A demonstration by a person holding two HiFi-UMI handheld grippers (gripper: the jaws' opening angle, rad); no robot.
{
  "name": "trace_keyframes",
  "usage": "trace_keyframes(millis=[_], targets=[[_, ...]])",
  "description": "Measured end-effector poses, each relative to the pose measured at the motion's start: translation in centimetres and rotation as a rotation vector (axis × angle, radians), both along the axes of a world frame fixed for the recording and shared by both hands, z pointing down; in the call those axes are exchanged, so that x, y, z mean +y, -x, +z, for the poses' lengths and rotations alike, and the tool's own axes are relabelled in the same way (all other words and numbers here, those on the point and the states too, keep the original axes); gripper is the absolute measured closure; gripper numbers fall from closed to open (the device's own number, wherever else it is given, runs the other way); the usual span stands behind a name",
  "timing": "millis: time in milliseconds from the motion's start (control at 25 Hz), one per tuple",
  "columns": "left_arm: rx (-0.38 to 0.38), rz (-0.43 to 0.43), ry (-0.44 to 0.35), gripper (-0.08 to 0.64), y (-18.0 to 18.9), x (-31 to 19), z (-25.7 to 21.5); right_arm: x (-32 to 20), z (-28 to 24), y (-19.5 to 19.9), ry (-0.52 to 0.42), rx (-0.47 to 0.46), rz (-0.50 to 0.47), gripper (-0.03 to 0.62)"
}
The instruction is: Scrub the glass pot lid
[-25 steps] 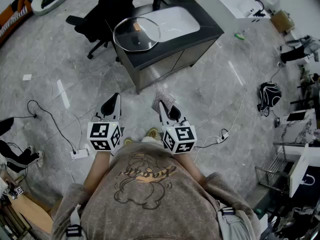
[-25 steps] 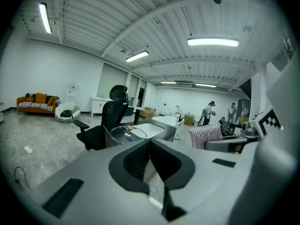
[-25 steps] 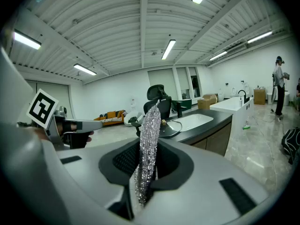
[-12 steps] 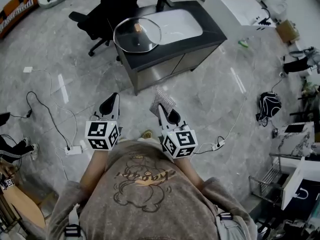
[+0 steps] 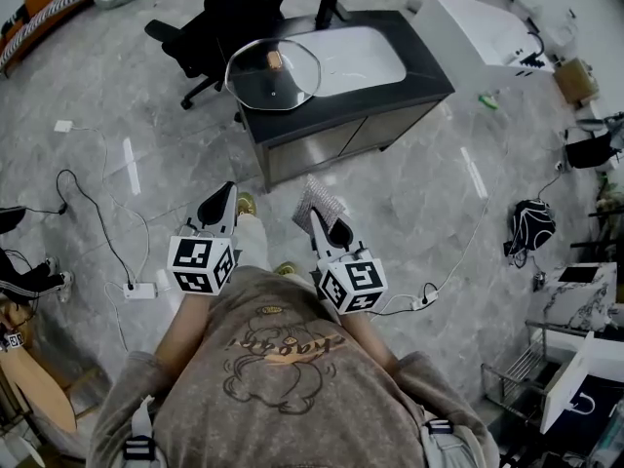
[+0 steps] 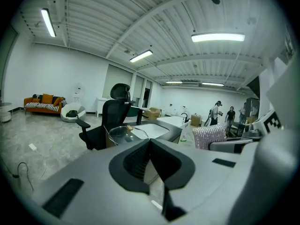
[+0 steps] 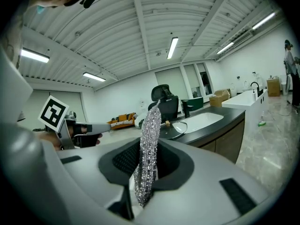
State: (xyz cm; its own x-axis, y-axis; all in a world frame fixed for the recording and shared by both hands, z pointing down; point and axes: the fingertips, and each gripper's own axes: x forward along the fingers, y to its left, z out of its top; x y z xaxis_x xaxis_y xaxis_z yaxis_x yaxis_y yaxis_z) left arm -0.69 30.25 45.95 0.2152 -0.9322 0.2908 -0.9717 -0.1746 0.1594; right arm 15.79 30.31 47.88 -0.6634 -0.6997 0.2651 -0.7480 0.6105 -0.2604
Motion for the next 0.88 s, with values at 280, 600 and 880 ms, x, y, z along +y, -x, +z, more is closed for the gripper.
trace_keyframes(millis=[280,600,880], targets=[[0.0,0.024,0.005,0.541,0.7,-6.2,0.9,-4.9,0.6,0.2,0.005,0.008,0.04,0.509],[0.028,0.065,0.014,0.54,3.5,-15.4,0.8,-13.8,0.1,3.1,0.03,-0.02,0.051,0.509],[0.064,0.171,0.052,0.541,5.7,-24.5,1.1,-23.3,-0.8,7.6,0.026,0.016,0.032,0.509]])
